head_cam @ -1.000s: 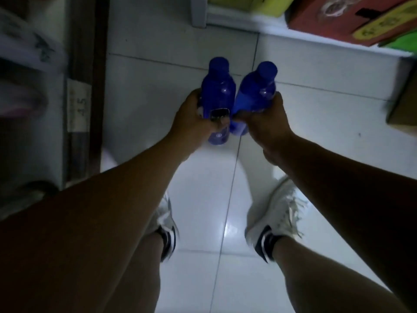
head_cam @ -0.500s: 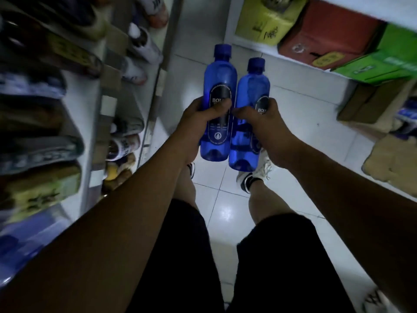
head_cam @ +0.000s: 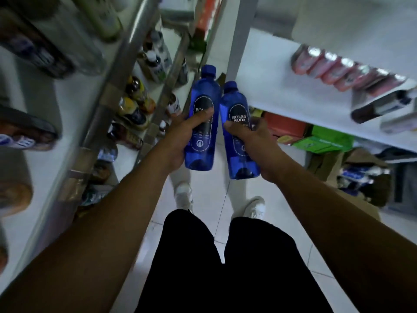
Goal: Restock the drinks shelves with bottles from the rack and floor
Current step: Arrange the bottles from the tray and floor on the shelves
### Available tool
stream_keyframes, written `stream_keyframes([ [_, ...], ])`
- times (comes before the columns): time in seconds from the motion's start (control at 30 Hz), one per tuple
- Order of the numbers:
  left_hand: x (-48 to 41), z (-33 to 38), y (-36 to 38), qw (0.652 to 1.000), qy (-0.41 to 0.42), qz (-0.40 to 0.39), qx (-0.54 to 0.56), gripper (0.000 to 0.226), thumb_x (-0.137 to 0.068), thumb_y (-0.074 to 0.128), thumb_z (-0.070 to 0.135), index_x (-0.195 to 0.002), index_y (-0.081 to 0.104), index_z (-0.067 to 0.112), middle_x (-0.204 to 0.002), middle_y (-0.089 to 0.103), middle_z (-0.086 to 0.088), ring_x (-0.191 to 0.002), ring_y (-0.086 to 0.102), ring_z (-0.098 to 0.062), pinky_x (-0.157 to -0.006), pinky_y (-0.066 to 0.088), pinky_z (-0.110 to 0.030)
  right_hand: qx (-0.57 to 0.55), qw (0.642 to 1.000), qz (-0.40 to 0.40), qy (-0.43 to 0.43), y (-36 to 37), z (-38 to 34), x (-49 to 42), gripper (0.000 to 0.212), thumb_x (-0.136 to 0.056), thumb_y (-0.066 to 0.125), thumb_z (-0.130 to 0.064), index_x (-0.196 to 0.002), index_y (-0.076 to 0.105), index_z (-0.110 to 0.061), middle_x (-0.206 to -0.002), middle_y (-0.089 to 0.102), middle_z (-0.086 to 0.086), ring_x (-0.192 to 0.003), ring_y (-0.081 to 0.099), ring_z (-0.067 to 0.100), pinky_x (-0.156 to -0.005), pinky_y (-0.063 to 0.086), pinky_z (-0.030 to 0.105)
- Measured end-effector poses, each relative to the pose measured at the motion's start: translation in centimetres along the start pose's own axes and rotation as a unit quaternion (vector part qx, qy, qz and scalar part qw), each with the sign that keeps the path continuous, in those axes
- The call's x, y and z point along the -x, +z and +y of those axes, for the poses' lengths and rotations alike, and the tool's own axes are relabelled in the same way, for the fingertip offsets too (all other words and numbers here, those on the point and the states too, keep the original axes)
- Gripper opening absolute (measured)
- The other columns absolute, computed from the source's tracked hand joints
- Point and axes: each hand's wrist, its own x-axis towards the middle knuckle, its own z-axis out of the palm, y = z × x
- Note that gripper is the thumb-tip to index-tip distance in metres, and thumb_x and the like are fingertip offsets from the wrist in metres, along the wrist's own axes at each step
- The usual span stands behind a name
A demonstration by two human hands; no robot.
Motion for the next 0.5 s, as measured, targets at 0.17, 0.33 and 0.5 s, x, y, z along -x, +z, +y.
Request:
stream_keyframes([
  [0.17,2.1,6.3,1.5,0.997,0.059,0.008,-0.045,0.044,-0.074,0.079,0.037,-0.109,0.066,0.014,-0.083,0.075,-0.001,-0.072,0.071,-0.016,-0.062,0.056,-0.028,0.028,0.996,0.013,-0.084,0.1,-5.4,2.3,0.046,-0.086,0.072,-0.05,-0.114,0.041,-0.032,-0.1,0.069,0.002,-0.067,0.071,0.008,-0.062,0.059,0.029],
  [0.33,4.2,12.5,3.2,0.99,0.123,-0.011,-0.066,0.058,-0.08,0.055,0.07,-0.105,0.068,0.019,-0.09,0.076,-0.003,-0.08,0.073,-0.02,-0.066,0.057,-0.033,0.021,0.989,0.007,-0.149,1.1,-11.2,3.8,0.041,-0.085,0.053,-0.07,-0.108,0.042,-0.037,-0.105,0.069,0.004,-0.086,0.073,0.019,-0.082,0.061,0.045],
  [0.5,6.3,17.2,5.0,0.984,0.17,-0.022,-0.049,0.066,-0.096,0.02,0.068,-0.117,0.068,0.027,-0.106,0.075,-0.002,-0.091,0.074,-0.016,-0.064,0.058,-0.028,0.029,0.975,0.043,-0.217,2.4,-16.0,5.2,0.051,-0.09,0.034,-0.074,-0.117,0.043,-0.032,-0.081,0.071,-0.019,-0.076,0.071,0.004,-0.073,0.062,0.033],
])
